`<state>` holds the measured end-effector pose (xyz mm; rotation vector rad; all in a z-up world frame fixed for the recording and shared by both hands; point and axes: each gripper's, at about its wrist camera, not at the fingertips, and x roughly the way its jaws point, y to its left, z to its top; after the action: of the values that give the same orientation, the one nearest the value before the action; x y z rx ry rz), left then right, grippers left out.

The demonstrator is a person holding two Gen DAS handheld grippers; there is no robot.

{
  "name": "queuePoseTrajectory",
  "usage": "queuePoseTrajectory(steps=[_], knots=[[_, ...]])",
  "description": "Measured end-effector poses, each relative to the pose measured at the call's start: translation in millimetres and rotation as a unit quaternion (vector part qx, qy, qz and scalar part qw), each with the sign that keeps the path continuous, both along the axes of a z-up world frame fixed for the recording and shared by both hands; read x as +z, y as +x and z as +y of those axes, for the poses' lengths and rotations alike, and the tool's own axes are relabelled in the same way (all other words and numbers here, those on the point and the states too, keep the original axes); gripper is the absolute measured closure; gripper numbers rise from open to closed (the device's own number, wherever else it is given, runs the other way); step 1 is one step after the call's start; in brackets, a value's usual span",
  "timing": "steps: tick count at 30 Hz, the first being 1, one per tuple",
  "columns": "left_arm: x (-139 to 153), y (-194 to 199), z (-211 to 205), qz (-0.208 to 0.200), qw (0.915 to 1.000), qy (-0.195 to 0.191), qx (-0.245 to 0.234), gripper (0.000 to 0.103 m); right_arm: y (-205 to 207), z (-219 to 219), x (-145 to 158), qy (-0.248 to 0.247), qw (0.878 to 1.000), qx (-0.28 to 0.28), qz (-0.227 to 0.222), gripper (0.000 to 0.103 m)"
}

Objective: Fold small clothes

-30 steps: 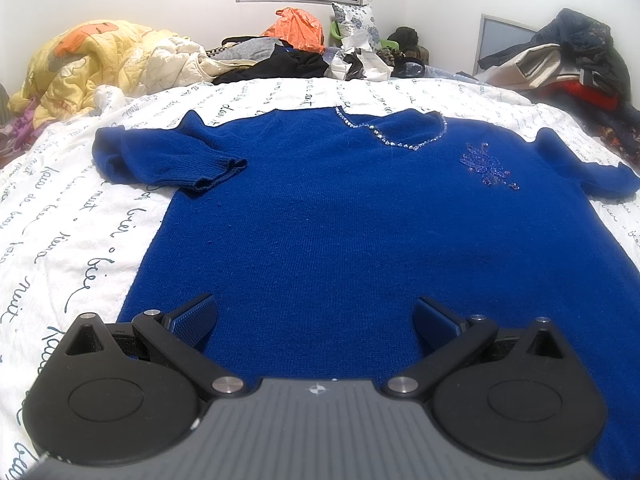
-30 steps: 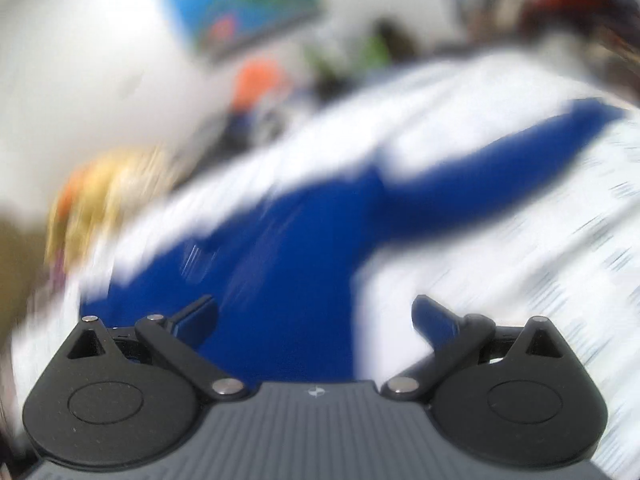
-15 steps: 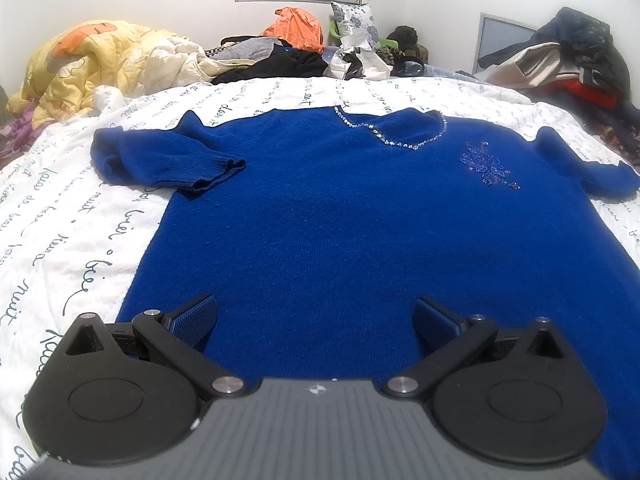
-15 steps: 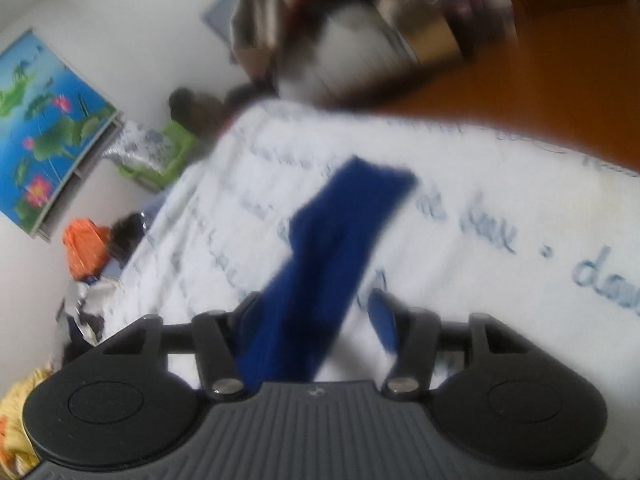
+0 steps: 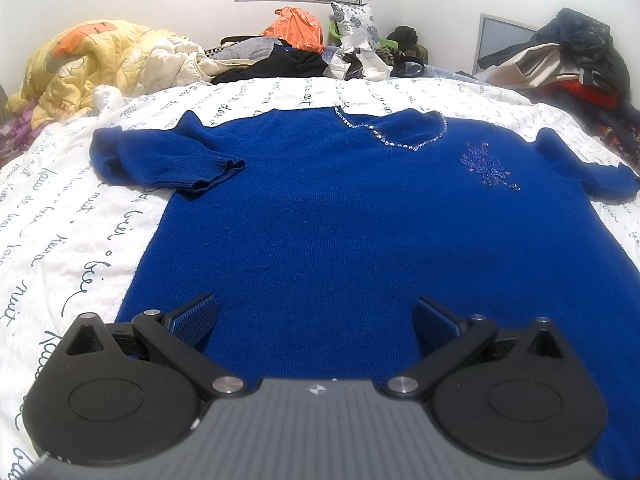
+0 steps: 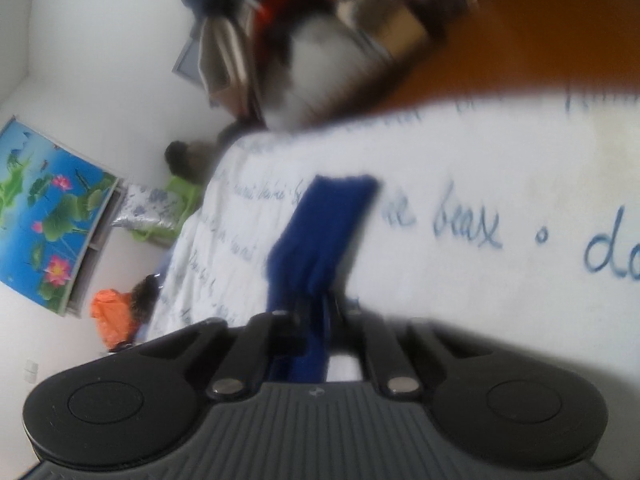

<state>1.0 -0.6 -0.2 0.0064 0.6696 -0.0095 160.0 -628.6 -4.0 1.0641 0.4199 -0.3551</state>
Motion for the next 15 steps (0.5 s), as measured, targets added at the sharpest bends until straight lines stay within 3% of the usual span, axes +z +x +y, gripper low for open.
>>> queuePoseTrajectory(steps=[4,7,9,11,12,13,14,15], knots=[[-0.3,0.8,-1.0,0.000,1.0000,-0.001,0.000,0.000,3.8,29.8,34.3,-0.076,0.997,0.014,-0.018,0.099],[-0.1,1.6,-1.2,0.000,1.0000,-0.001,0.000,0.000,11.2,106.7,82.8,-0.153,0.977,0.125,-0.076,0.099],[-0.1,1.6,-1.2,0.000,1.0000,-0.001,0.000,0.000,10.9,186.4,110.4,-0.198,0.944,0.231,-0.125,0.099],[-0.1,1.6,-1.1,0.000,1.0000,-0.002,0.000,0.000,4.3,276.7,123.7,-0.245,0.896,0.334,-0.160,0.098],[-0.1,1.6,-1.3,0.000,1.0000,-0.001,0.000,0.000,0.1,319.1,121.9,-0.262,0.873,0.378,-0.165,0.093],[-0.1,2.0,-1.0,0.000,1.0000,-0.001,0.000,0.000,-2.2,358.9,114.4,-0.270,0.847,0.430,-0.161,0.084],[0.0,1.9,-1.0,0.000,1.0000,-0.001,0.000,0.000,-3.5,393.7,103.2,-0.269,0.824,0.477,-0.144,0.055],[-0.1,1.9,-1.1,0.000,1.0000,-0.001,0.000,0.000,-6.2,417.1,91.4,-0.263,0.814,0.503,-0.123,0.036]])
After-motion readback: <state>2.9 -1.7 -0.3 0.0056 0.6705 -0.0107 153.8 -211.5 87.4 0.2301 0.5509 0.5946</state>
